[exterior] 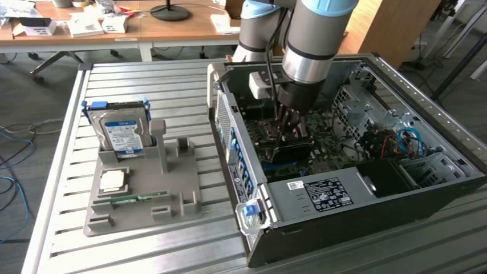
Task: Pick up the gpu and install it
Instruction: 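Press down on the gpu until it lock into place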
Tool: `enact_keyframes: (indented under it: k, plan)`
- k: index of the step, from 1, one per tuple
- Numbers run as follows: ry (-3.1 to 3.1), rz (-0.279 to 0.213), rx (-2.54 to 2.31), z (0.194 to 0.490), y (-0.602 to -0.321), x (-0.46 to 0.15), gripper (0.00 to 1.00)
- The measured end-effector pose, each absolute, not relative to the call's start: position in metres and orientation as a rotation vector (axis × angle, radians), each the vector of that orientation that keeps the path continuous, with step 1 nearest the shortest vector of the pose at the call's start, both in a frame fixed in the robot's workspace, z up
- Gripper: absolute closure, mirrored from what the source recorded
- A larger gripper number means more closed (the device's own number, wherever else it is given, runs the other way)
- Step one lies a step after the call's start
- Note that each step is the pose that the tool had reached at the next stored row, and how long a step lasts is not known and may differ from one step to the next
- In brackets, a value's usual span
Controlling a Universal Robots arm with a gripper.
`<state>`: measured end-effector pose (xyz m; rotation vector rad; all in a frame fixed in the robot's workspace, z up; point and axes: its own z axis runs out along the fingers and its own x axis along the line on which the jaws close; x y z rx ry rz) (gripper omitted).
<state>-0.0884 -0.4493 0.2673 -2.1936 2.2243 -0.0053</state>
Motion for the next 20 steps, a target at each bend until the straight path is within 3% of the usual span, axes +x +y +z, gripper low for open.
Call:
enact_keyframes:
  k: [20]
  plan:
    - [2.224, -0.004, -2.193, 0.2648, -0.4502, -0.0884, 0.89]
